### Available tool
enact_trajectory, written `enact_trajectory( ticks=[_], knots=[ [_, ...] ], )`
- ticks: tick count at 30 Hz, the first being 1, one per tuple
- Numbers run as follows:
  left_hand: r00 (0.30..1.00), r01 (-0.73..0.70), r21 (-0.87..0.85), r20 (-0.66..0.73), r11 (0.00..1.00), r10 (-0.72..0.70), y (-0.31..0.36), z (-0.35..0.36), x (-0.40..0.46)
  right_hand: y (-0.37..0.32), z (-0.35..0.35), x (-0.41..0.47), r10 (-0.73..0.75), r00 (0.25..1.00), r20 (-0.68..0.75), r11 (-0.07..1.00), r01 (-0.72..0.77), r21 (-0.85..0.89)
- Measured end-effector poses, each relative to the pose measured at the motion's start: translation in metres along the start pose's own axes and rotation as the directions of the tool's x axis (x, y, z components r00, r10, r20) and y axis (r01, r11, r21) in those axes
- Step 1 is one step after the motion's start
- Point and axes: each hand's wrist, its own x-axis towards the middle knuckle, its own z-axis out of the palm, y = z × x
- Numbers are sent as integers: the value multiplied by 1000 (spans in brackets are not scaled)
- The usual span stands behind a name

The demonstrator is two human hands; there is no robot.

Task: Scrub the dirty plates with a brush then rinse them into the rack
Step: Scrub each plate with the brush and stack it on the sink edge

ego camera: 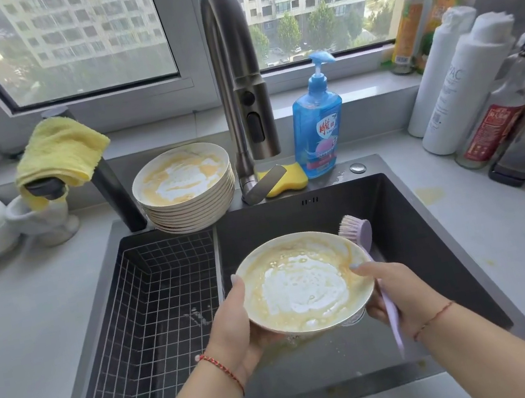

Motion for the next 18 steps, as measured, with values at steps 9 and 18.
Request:
enact_trajectory(
  ticks=[9,18],
  knots=[
    [940,-161,703,-104,692,324,2,-11,1,-1,4,-1,-18,998,-62,999,20,34],
    [619,-591,755,650,-284,440,-42,-12,-11,5,13,2,2,979,-202,999,-9,-32]
  ],
)
